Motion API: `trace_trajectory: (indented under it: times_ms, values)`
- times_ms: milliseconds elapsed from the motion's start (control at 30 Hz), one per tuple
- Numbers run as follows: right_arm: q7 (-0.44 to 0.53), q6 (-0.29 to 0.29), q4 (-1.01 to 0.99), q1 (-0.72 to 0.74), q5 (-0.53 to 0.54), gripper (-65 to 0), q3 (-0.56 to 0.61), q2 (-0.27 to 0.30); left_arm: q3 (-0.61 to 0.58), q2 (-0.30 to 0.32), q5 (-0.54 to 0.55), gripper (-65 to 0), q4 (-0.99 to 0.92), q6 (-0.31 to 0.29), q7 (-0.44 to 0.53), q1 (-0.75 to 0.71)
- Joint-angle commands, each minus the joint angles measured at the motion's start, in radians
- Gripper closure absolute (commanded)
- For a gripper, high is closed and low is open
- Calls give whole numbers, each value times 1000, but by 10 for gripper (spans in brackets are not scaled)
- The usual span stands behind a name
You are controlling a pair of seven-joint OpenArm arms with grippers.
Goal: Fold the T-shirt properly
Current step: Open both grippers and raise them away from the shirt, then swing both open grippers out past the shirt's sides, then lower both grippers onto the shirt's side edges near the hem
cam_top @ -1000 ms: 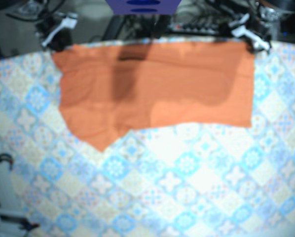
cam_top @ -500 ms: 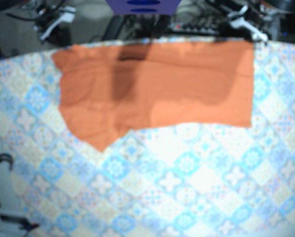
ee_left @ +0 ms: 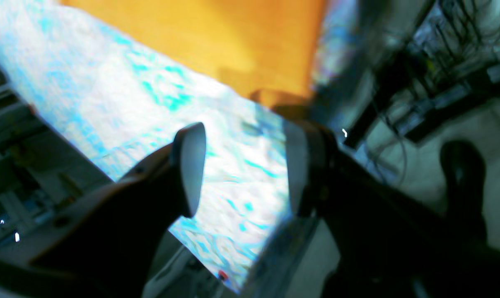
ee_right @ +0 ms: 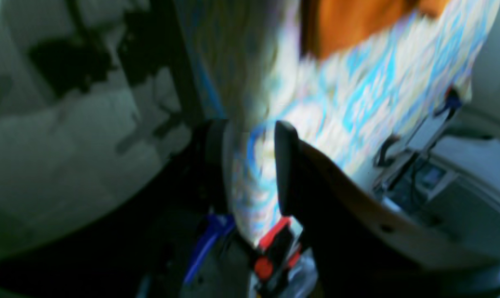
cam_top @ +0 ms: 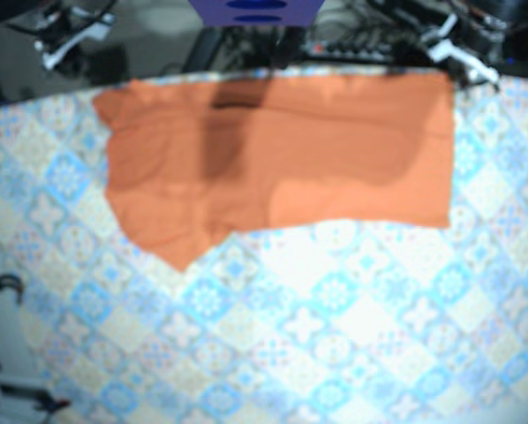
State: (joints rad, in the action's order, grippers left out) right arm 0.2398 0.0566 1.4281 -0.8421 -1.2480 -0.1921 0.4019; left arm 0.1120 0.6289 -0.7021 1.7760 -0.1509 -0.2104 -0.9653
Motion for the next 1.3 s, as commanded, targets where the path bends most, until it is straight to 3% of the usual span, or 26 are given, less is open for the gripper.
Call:
trace_trajectory:
  times_ms: [0,267,333,533,633,767,933,1100,1267]
  values:
    - [5,16,21,-10,27,-168,-27,15,30,21,15,-307,18,12,-2,-24]
    - [123,9,127,-30,248,-168,-275,24,140,35,206,-306,89,1,-2,-45]
    - [142,5,147,-27,299,-168,-341,25,160,35,276,-304,100,-37,-2,-36]
    - [103,-145,195,17,537,-168,-421,90,260,32,549,-305,150,-171,-8,13]
    - [-15,-274,245,88,703,-168,-422,119,320,30,714,-306,163,-230,-40,50]
    - [-202,-393,305,178,890,-168,-409,187,378,32,892,-306,196,-292,-254,154]
    - [-457,-504,337,384,1072,-170,-287,253,447,30,1117,-306,196,-379,-559,366]
    - [-632,-587,322,630,1184,-172,-131,266,447,27,1280,-306,173,-387,-892,604]
    - [-793,-642,247,847,1281,-173,27,263,449,-14,1349,-306,0,-387,-1055,799]
